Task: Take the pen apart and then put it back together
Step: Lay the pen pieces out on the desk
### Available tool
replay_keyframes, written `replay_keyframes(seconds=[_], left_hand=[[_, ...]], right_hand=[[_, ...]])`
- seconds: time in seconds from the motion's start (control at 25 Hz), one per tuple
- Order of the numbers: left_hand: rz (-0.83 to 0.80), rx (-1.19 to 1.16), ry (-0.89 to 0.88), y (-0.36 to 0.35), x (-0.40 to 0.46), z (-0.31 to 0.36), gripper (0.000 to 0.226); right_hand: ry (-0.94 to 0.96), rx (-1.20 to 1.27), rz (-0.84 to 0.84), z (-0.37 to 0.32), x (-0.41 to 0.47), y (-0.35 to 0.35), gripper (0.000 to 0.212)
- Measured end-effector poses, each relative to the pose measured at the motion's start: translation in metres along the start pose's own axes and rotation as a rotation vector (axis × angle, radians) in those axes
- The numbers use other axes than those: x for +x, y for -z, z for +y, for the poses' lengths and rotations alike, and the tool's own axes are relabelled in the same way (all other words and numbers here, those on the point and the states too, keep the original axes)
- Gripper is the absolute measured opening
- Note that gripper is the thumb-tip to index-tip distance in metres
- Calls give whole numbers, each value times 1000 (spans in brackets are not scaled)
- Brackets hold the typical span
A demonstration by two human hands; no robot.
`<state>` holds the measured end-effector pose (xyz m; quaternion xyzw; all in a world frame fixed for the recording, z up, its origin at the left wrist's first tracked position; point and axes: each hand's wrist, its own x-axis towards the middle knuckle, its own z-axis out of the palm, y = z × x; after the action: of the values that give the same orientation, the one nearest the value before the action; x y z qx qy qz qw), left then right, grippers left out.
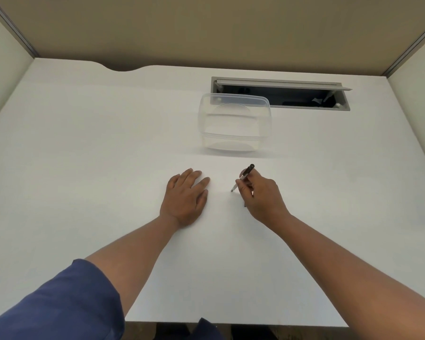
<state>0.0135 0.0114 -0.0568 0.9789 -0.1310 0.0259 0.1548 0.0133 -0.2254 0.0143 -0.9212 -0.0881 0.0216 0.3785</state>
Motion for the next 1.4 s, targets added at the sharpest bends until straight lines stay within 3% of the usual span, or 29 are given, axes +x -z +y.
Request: replay_keyframes(seconds=[0.44,0.68,0.84,1.08,1.2,1.4], left_hand=[[12,-38,12,3,0,2,42],[-74,-303,84,20,17,24,28],[-191,-573,72,31,24,56,34],[-255,-672,146,32,27,72,10],[-234,-681,145,32,26,75,17],[-233,-764,244,26,25,72,9]], right_hand=[[-75,24,8,2,-3,9,14],[-104,14,-37,-7,0,13,11],[-97,-4,-63,-15,5,14,15],[-117,14,-73,-20,8,14,13],[-139,60,-72,-18,6,10,8],[-235,87,-68,-8,-8,-1,20]])
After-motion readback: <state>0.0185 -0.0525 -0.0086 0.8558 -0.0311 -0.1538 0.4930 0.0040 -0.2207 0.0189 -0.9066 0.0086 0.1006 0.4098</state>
